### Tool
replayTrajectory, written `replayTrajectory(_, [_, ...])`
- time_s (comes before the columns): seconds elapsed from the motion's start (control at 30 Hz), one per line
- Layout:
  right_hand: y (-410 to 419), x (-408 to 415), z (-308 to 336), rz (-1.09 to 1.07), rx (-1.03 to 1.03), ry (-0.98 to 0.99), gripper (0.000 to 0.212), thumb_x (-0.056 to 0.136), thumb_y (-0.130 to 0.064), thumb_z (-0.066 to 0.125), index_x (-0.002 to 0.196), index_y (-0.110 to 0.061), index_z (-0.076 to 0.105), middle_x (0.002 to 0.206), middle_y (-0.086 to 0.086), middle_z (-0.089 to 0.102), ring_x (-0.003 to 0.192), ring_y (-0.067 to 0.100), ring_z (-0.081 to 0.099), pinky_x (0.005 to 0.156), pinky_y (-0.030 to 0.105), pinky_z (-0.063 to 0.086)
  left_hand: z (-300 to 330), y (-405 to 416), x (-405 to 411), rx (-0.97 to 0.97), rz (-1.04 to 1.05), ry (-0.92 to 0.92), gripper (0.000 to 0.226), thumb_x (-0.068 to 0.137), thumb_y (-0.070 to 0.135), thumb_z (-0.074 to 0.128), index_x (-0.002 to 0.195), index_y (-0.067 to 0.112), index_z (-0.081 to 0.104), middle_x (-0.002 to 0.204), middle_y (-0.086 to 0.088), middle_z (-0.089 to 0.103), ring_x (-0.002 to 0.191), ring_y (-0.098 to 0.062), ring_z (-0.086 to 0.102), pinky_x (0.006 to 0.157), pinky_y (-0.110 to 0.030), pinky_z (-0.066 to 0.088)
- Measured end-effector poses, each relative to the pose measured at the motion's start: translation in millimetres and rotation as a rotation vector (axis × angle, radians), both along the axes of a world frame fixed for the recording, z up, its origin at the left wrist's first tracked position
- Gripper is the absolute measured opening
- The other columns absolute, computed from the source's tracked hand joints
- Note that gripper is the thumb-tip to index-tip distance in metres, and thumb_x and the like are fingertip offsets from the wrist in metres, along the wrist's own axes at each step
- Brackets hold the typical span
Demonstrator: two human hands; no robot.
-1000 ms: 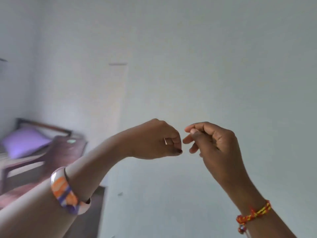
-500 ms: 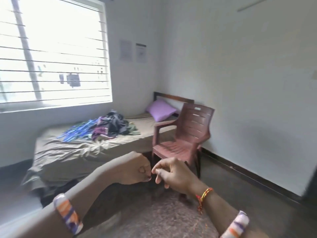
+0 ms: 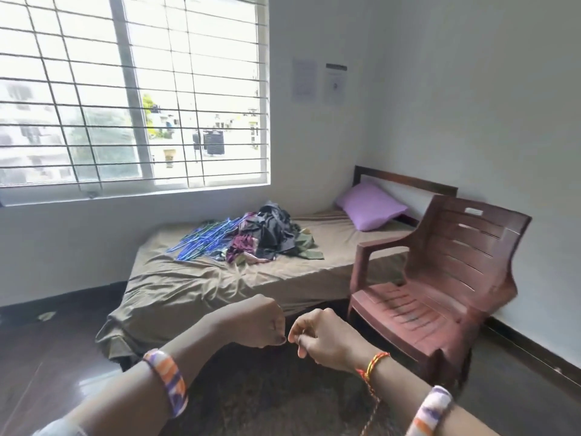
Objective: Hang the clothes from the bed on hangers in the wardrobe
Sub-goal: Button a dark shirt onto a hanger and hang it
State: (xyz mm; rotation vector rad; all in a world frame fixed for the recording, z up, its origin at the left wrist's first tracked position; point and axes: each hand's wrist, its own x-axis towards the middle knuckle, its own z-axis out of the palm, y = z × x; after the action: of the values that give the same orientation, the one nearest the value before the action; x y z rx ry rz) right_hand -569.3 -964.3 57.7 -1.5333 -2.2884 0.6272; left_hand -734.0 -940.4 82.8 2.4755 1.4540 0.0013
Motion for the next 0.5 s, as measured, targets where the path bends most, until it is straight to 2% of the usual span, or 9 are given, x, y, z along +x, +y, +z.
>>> replayTrajectory(0.07, [55.1, 7.5, -4.5, 0.018, 0.082, -0.125, 0.025, 0.089, -0.017, 0.046, 0.1, -0.022, 0.069, 0.091, -0.002, 0.07, 0.083, 0.012, 0.064, 0.078, 0.028, 0.048, -7.6, 53.1, 5.4, -0.011, 0.021, -0.018, 0.012, 0.085, 0.022, 0.058, 0.081, 0.013, 0.064, 0.088, -0.008, 0.07, 0.06, -0.006, 0.053, 0.066, -0.018, 0.042])
replayTrajectory(0.13, [107.3, 10.6, -14.0, 0.081, 0.187, -0.355, 0.027, 0.09, -0.017, 0.044, 0.103, -0.022, 0.067, 0.106, 0.006, 0.067, 0.099, 0.028, 0.062, 0.08, 0.032, 0.045, -20.7, 103.4, 2.5, -0.025, 0.053, -0.019, 0.013, 0.084, 0.022, 0.059, 0.084, 0.011, 0.065, 0.092, -0.007, 0.068, 0.078, -0.018, 0.06, 0.074, -0.022, 0.045])
replayTrajectory(0.23, [170.3, 5.3, -38.2, 0.293, 0.198, -0.631, 0.026, 0.091, -0.009, 0.042, 0.106, -0.01, 0.063, 0.108, 0.016, 0.062, 0.098, 0.038, 0.06, 0.07, 0.034, 0.038, -48.1, 157.2, -10.9, -0.101, 0.088, 0.095, 0.014, 0.083, 0.025, 0.057, 0.088, 0.018, 0.068, 0.096, -0.002, 0.067, 0.093, -0.023, 0.061, 0.081, -0.032, 0.051])
replayTrajectory(0.37, [250.2, -13.9, -73.7, 0.583, 0.115, -0.85, 0.019, 0.085, 0.001, 0.046, 0.095, -0.002, 0.062, 0.101, 0.02, 0.063, 0.092, 0.039, 0.061, 0.049, 0.025, 0.022, -90.3, 224.2, -36.5, -0.234, 0.13, 0.301, 0.02, 0.082, 0.023, 0.052, 0.092, 0.015, 0.068, 0.1, -0.007, 0.066, 0.095, -0.028, 0.061, 0.073, -0.031, 0.048])
replayTrajectory(0.5, [341.5, -51.0, -109.8, 0.751, 0.122, -0.951, 0.02, 0.082, 0.005, 0.049, 0.094, -0.002, 0.063, 0.1, 0.019, 0.065, 0.092, 0.038, 0.062, 0.048, 0.026, 0.026, -118.6, 308.1, -71.6, -0.281, 0.167, 0.39, 0.022, 0.084, 0.02, 0.051, 0.097, 0.013, 0.068, 0.104, -0.01, 0.065, 0.098, -0.03, 0.061, 0.076, -0.033, 0.049])
